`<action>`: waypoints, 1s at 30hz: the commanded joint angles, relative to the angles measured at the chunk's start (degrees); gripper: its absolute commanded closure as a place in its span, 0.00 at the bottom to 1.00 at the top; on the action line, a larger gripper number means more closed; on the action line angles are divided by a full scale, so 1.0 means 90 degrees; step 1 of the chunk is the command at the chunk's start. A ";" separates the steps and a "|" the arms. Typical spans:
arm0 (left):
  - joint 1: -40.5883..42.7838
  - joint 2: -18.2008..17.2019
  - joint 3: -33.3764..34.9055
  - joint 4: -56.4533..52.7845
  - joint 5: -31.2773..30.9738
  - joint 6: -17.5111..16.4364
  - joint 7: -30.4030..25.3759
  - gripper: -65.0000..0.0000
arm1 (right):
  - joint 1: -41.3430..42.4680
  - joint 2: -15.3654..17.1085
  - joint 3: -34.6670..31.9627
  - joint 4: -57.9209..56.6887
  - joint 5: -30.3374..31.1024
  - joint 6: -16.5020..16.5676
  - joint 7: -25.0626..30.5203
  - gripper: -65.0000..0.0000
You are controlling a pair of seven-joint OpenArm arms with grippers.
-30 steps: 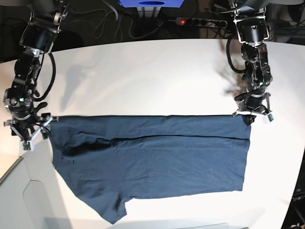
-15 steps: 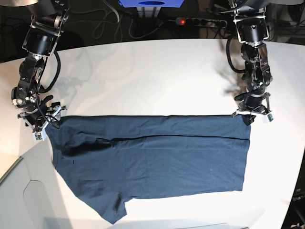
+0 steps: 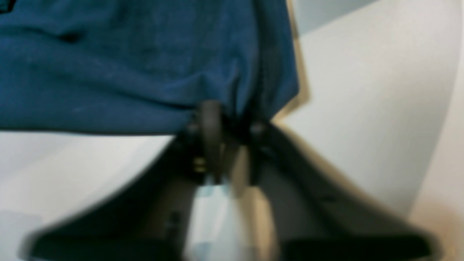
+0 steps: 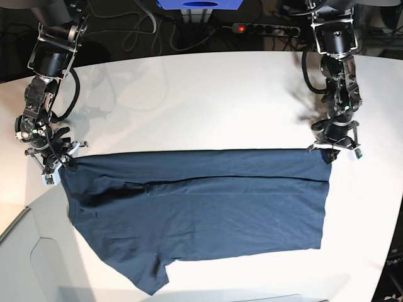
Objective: Fold the T-shirt properly
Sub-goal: 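Drag the shirt back toward the robot holding the folded edge with both grippers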
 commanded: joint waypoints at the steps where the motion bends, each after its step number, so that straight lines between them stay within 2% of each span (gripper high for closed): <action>1: -0.0002 -0.0097 -0.0023 0.0046 0.0042 0.0108 0.0163 1.00 | 0.0043 0.0121 0.0016 0.0062 -0.0073 0.0122 -0.0049 1.00; 4: 0.0164 -0.0097 -0.0023 0.0153 0.0032 0.0108 0.0163 1.00 | -0.0084 0.0121 0.0016 0.0267 -0.0054 0.0122 -0.0049 1.00; 9: 0.0623 -0.0097 -0.0033 0.1140 -0.0017 0.0118 0.0172 1.00 | -0.0680 0.0111 0.0016 0.1478 -0.0054 0.0122 -0.0118 1.00; 16: 0.1024 -0.0117 -0.0404 0.2537 -0.0027 0.0147 0.0192 1.00 | -0.0943 0.0111 0.0035 0.3187 -0.0064 0.0122 -0.0909 1.00; 19: 0.0965 -0.0127 -0.0600 0.2830 -0.0027 0.0147 0.0729 1.00 | -0.0846 0.0121 0.0035 0.3539 -0.0073 0.0122 -0.1251 1.00; 25: 0.0242 -0.0107 -0.0941 0.2849 0.0032 0.0118 0.1618 1.00 | -0.0133 0.0091 0.0016 0.3608 -0.0093 0.0122 -0.1612 1.00; 30: 0.0262 -0.0097 -0.0980 0.2908 0.0012 0.0118 0.1774 1.00 | -0.0269 0.0111 0.0045 0.3666 -0.0093 0.0122 -0.1817 1.00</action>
